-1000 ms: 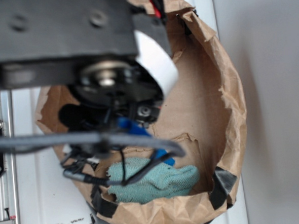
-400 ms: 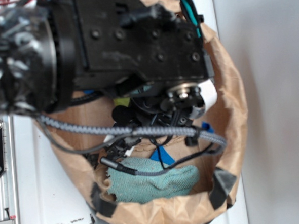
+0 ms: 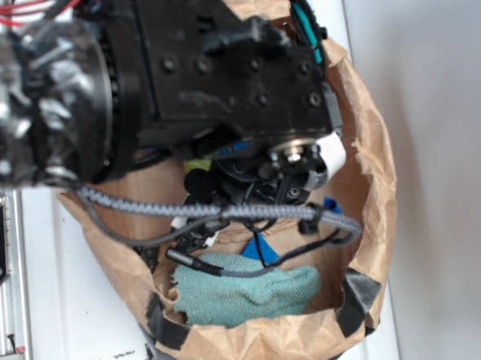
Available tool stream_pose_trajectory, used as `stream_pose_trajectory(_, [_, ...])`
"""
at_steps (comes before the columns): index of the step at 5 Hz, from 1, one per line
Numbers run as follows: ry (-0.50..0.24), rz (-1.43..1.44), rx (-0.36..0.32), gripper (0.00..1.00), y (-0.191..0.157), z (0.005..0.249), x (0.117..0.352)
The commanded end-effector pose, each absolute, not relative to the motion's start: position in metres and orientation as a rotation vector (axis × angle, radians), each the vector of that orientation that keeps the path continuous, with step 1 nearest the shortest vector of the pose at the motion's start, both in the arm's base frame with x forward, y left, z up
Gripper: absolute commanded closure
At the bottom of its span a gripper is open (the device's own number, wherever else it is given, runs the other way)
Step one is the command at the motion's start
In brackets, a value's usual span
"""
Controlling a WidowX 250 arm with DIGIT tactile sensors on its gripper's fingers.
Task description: Grab the green animal.
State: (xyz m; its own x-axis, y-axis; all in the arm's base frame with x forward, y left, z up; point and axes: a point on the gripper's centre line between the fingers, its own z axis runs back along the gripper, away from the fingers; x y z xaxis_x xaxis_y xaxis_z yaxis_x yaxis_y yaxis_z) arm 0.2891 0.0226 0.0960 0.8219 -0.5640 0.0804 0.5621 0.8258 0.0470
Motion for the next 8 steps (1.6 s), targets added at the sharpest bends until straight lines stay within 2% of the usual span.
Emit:
stream_pose_trajectory(1, [-0.123, -0.597, 0.038, 0.00, 0.020, 0.105, 0.294])
stream_pose_trajectory(4, [-0.158, -0.525, 0.033, 0.00, 0.036, 0.092, 0.304])
stream_pose_trajectory(6, [-0.259, -0.471, 0.148, 0.00, 0.044, 0.085, 0.289])
stream_pose_trajectory(8, [-0.281, -0.433, 0.211, 0.00, 0.054, 0.084, 0.286])
